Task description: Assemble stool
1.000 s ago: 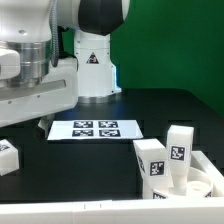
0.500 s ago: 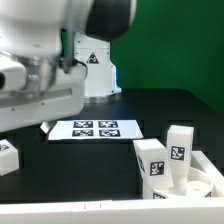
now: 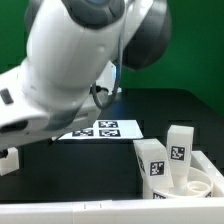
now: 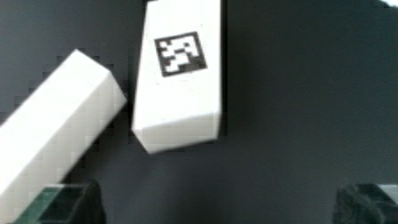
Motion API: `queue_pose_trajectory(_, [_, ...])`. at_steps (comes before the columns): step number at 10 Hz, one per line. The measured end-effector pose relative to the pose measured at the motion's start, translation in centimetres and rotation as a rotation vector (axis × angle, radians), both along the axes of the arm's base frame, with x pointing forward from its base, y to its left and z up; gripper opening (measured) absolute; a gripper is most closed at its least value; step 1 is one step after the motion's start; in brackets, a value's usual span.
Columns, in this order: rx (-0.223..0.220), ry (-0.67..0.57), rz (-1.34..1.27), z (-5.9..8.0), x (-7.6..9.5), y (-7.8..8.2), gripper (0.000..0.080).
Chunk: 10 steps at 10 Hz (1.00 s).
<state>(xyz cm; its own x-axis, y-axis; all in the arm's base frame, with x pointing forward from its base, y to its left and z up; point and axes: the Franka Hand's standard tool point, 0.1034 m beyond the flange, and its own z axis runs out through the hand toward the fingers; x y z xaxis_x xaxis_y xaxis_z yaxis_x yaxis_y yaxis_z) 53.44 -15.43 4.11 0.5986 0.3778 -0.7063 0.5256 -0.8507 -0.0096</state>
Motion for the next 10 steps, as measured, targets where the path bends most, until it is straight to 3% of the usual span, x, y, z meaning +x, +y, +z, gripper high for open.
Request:
queue_pose_trajectory(1, [-0.069,0.066,-0.021,-0.1,-0.2,-1.0,0.0649])
queue_pose_trajectory(2, [-0.108,0.118,-0.018,-0.5,-0.3,-0.4,0.0649])
queue_pose_trajectory(6, [-0.134,0.162,-0.027,-0.6,-0.3,-0.3,0.0649])
queue_pose_trajectory(7, [-0.156,0.16,-0.042,-0.7,-0.6,0.6,0.0649])
queue_pose_trajectory(10, [-0.162,0.168,-0.053,-1.8,-2.1,-0.4,0.0649])
